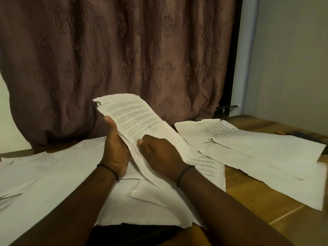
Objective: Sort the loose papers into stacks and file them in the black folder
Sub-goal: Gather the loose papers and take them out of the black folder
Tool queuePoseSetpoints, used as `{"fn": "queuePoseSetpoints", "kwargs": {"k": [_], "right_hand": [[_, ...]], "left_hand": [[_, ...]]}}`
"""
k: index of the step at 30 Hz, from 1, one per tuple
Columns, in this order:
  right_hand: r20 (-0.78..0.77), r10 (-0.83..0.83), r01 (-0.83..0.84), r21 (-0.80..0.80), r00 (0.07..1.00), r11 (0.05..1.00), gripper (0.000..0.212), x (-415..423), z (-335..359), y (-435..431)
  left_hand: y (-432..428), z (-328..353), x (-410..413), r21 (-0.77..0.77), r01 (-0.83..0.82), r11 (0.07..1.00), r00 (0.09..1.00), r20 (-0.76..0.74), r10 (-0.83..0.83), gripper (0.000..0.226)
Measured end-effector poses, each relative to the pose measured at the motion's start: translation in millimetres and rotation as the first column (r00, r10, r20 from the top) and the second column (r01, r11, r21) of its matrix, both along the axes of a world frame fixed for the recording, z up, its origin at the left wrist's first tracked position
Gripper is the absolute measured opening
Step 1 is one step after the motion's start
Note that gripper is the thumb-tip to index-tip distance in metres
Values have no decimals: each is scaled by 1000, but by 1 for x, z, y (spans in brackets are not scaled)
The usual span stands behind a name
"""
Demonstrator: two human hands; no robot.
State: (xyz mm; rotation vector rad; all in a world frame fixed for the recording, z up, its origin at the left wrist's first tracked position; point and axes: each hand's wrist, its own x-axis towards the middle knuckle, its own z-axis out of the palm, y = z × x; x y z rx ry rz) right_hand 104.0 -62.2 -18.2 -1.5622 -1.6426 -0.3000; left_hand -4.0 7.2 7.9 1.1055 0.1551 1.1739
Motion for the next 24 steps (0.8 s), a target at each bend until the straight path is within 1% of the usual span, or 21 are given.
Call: {"fn": "queuePoseSetpoints", "kwargs": {"k": [1,2,3,4,5,6,8,9,10,11,12,13,15,17,18,19,21,24], "right_hand": [[-44,8,-8,-2,999,1000,35,3,-1,-1],[-85,19,-20,-6,996,1000,36,6,-2,-2],[-131,40,-44,-25,991,999,36,8,-3,-3],[-173,71,-80,-46,982,996,35,10,-4,-4],[-210,100,-117,-69,972,991,35,10,-4,-4],[-254,128,-153,-82,959,985,36,11,-2,-5],[-366,134,-161,-45,921,986,38,14,3,-7],[-394,93,-102,-1,914,995,39,19,6,-9],[-369,2,14,41,929,999,39,28,8,-9],[-304,-139,165,61,943,984,37,40,8,-10],[-233,-300,321,58,925,945,33,56,8,-12],[-185,-451,464,29,873,885,28,73,6,-16],[-116,-681,674,-93,723,733,23,111,-1,-26],[-42,-826,799,-233,562,555,30,140,-9,-34],[-19,-869,827,-295,495,478,36,151,-12,-36],[-13,-894,834,-352,449,424,45,158,-14,-37],[-10,-912,813,-448,411,372,60,169,-18,-37],[14,-924,767,-563,382,308,74,178,-25,-36]], "left_hand": [[1,-1,0,-2,13,1000,1000,-13,-13,72],[2,-3,1,-16,7,1000,999,-47,-8,69],[4,-5,2,-34,-21,999,995,-99,17,60],[5,-8,4,-48,-68,997,986,-157,60,47],[8,-11,6,-54,-134,989,969,-216,120,35],[10,-14,8,-57,-189,980,949,-268,167,30],[14,-17,9,-101,-257,961,922,-324,212,31],[16,-18,9,-133,-282,950,914,-340,223,31],[18,-18,8,-161,-302,940,906,-355,230,29],[21,-18,7,-184,-312,932,901,-367,229,28],[23,-18,5,-203,-311,928,900,-378,219,27],[24,-18,3,-216,-305,927,897,-392,204,27],[25,-18,1,-231,-281,931,891,-423,164,25],[26,-17,-1,-249,-236,939,890,-444,106,20],[26,-18,-2,-254,-210,944,888,-454,75,19],[27,-18,-3,-256,-184,949,885,-464,46,20],[27,-20,-3,-268,-143,953,875,-484,-5,25],[30,-22,-7,-295,-81,952,859,-505,-83,29]]}}
